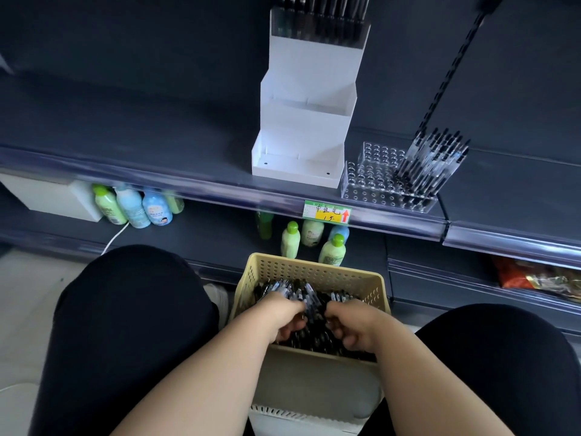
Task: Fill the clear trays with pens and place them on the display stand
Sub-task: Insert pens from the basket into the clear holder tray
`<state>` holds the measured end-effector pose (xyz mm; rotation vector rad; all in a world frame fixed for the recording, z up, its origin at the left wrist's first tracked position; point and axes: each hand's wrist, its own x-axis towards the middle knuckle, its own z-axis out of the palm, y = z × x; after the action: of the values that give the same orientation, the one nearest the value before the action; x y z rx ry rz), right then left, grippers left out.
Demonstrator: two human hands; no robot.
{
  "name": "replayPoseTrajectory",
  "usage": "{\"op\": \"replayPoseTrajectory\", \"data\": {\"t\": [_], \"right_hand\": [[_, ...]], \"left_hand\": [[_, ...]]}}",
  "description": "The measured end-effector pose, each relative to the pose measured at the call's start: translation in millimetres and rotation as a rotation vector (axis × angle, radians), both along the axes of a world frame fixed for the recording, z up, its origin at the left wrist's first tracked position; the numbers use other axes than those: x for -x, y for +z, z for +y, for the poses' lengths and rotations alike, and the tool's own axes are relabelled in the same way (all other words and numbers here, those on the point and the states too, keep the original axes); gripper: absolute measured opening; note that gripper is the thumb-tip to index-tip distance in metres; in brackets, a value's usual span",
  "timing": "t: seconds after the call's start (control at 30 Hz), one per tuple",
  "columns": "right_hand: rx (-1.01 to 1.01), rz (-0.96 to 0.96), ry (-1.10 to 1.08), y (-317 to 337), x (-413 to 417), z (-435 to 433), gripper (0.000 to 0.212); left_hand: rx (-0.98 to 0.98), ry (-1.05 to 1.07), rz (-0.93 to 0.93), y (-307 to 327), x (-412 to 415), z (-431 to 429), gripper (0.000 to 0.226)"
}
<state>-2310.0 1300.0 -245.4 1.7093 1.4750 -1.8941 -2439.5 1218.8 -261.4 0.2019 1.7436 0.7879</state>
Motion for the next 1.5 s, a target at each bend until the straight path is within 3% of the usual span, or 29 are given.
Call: {"op": "replayPoseTrajectory", "data": {"t": [0.43,0.53,0.7,0.83,0.9,1.03,1.13,1.2,1.27,1.4,1.5], "right_hand": [[-0.067,0.462,-0.123,27.7,-15.6,-17.1,0.021],[-0.128,0.465,-0.120,31.7,-21.0,-16.7,0.024],[-0.292,0.442,-0.149,37.4,-25.7,-12.3,0.008],[-0.563,0.315,-0.095,43.9,-27.1,-5.2,0.005],[-0.712,0.247,-0.059,49.3,-26.6,0.2,0.016],[-0.827,0.329,-0.075,64.3,-22.0,16.3,0.033],[-0.834,0.418,-0.123,77.9,-17.9,32.4,0.021],[-0.868,0.423,-0.115,87.8,-15.5,47.5,0.012],[-0.964,0.377,-0.087,100.9,-13.6,64.0,0.020],[-1.132,0.376,-0.092,135.2,-6.8,98.3,0.010],[-1.200,0.388,-0.080,159.4,-0.6,123.3,0.041]], "left_hand": [[-0.252,-0.031,0.034,37.0,-13.7,-20.3,0.008],[-0.317,-0.003,0.096,41.6,-14.3,-18.6,0.013],[-0.438,-0.028,0.180,49.2,-16.5,-12.1,0.026],[-0.501,-0.082,0.353,61.5,-16.2,-3.1,0.038],[-0.547,-0.105,0.413,68.9,-16.1,3.5,0.045],[-0.637,-0.098,0.475,81.4,-13.7,23.7,0.027],[-0.680,-0.096,0.481,89.1,-8.0,40.7,0.016],[-0.719,-0.088,0.456,95.5,-3.6,52.9,0.021],[-0.776,-0.077,0.449,105.6,1.5,64.9,0.019],[-0.873,-0.108,0.596,133.1,14.0,92.0,0.016],[-0.948,-0.130,0.678,158.7,20.5,112.4,0.027]]}}
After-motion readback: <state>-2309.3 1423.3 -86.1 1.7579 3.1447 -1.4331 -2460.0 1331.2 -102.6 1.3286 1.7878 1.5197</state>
